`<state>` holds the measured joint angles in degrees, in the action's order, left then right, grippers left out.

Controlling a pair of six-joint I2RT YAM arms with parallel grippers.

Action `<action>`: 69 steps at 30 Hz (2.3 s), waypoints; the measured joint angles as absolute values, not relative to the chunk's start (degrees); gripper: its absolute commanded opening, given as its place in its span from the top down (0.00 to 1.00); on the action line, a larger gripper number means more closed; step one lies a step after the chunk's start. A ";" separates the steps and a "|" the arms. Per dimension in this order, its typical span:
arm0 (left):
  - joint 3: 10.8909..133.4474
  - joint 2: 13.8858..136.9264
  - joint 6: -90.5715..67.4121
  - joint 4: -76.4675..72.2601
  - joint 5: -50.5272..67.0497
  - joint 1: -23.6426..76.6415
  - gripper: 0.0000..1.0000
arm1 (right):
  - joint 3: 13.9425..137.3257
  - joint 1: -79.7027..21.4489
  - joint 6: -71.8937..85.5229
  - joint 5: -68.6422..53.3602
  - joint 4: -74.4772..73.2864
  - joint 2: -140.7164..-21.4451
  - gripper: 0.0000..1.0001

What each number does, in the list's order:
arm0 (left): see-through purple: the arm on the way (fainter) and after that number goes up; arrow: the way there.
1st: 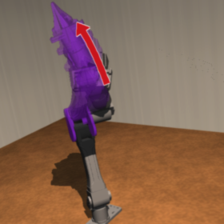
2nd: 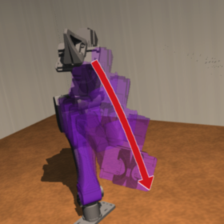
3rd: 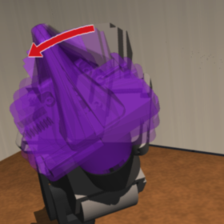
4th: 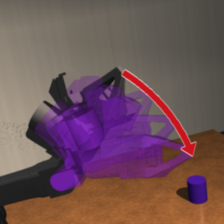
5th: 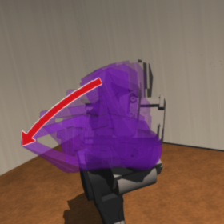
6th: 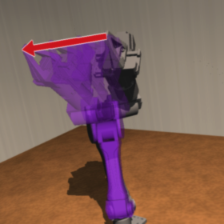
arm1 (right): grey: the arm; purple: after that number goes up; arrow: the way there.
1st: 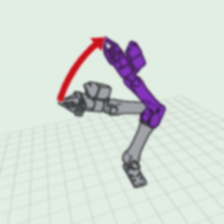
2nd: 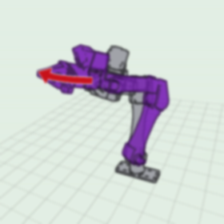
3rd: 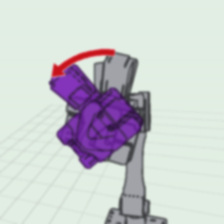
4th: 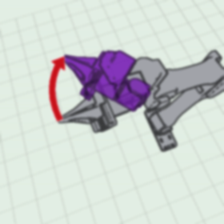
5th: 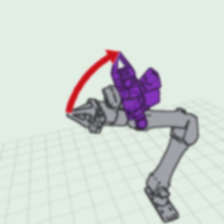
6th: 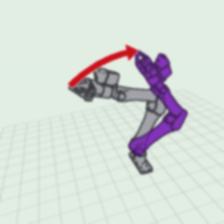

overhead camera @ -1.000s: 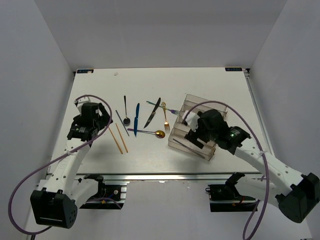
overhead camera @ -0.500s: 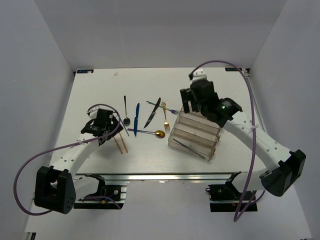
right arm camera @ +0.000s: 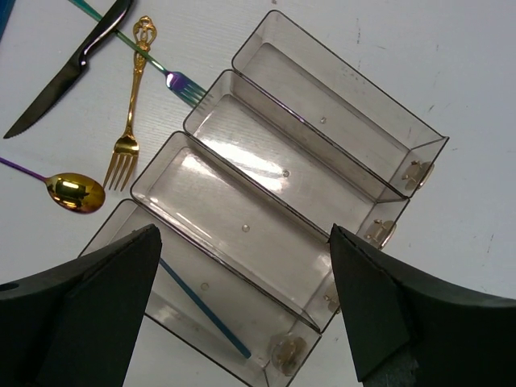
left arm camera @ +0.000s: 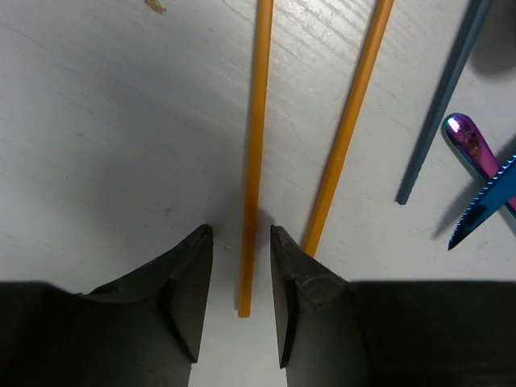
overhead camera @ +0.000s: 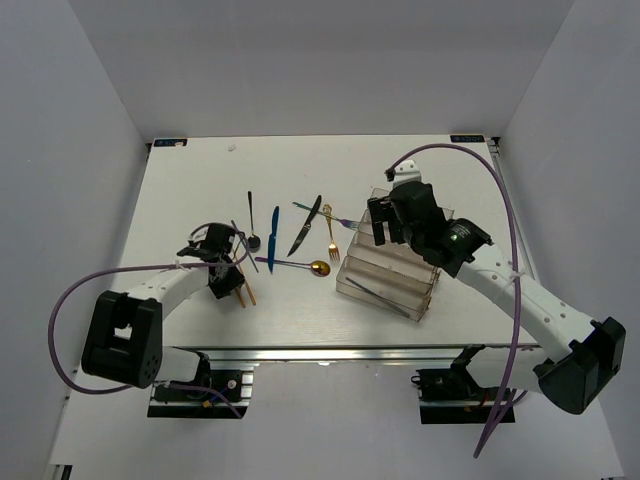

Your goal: Sort the eating utensils into containers

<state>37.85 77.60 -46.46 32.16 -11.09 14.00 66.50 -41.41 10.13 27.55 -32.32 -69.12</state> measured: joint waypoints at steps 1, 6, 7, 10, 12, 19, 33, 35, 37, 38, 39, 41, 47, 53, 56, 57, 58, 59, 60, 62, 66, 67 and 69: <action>37.82 77.89 -46.39 32.25 -11.09 14.00 0.55 | 66.13 -41.41 10.09 27.99 -31.88 -68.97 0.11; 38.20 78.74 -46.09 32.47 -11.22 14.00 0.62 | 63.79 -41.43 9.80 29.67 -31.11 -68.31 0.11; 38.44 79.15 -46.00 32.64 -11.33 14.00 0.64 | 63.46 -41.43 9.63 29.85 -31.07 -68.31 0.11; 39.77 80.75 -45.50 33.63 -11.66 14.00 0.72 | 62.85 -41.43 9.17 30.06 -30.92 -68.27 0.11; 40.75 81.82 -45.04 34.41 -11.94 14.00 0.79 | 62.54 -41.43 8.82 30.02 -30.39 -68.10 0.11; 41.71 82.94 -43.97 35.18 -12.05 14.02 1.00 | 60.93 -41.43 8.29 28.25 -28.08 -65.87 0.11; 41.15 65.89 -43.99 40.14 -14.11 14.06 1.00 | 58.26 -41.43 8.47 11.44 -21.54 -62.02 0.11; 41.30 61.73 -43.29 38.26 -11.55 14.13 1.00 | 58.19 -41.43 10.22 9.13 -19.88 -63.00 0.11; 39.88 58.28 -42.68 31.88 -4.54 14.22 1.00 | 56.77 -41.41 13.67 6.90 -16.40 -63.31 0.11; 38.79 56.64 -42.83 28.05 -0.16 14.66 1.00 | 55.66 -41.41 16.05 5.19 -14.41 -63.18 0.11; 36.40 55.13 -43.46 22.13 4.43 15.22 1.00 | 54.30 -41.41 18.50 3.31 -12.14 -63.09 0.11; 30.59 51.57 -45.76 9.63 12.82 16.80 1.00 | 50.83 -41.39 26.50 -1.74 -5.74 -63.88 0.11; 25.10 48.49 -50.33 -13.17 28.53 17.76 1.00 | 50.57 -44.60 39.27 -9.06 7.73 -76.03 0.11; 24.91 48.51 -51.09 -17.15 33.61 17.74 1.00 | 55.79 -50.17 39.66 -10.00 9.85 -84.64 0.14; 24.91 48.47 -50.87 -17.63 33.80 17.67 1.00 | 57.32 -50.54 39.18 -9.54 10.07 -86.35 0.15; 24.91 48.47 -50.81 -17.61 33.89 17.69 1.00 | 57.56 -50.68 39.09 -9.08 10.13 -86.61 0.15; 24.91 48.47 -50.68 -17.56 34.06 17.74 1.00 | 57.58 -50.81 39.03 -8.56 10.28 -86.67 0.15; 24.88 48.47 -50.61 -17.54 34.09 17.74 1.00 | 57.58 -50.98 39.00 -8.01 10.28 -86.67 0.15; 24.88 48.47 -50.50 -17.45 34.06 17.74 1.00 | 57.58 -51.11 38.92 -6.94 10.46 -86.67 0.15; 24.88 48.45 -50.33 -17.19 34.06 17.76 1.00 | 57.58 -51.46 38.83 -5.78 10.48 -86.67 0.15; 24.84 48.53 -49.87 -16.36 33.93 17.76 1.00 | 57.67 -51.92 38.61 -2.11 10.24 -86.56 0.14; 24.84 48.56 -49.74 -16.14 33.93 17.76 1.00 | 57.67 -52.03 38.46 -0.91 10.09 -86.39 0.14; 24.84 48.53 -49.52 -15.77 33.91 17.76 1.00 | 57.71 -52.16 37.98 1.06 9.54 -85.86 0.13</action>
<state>24.84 48.53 -49.52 -15.77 33.91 17.76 57.71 -52.16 37.98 1.06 9.54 -85.86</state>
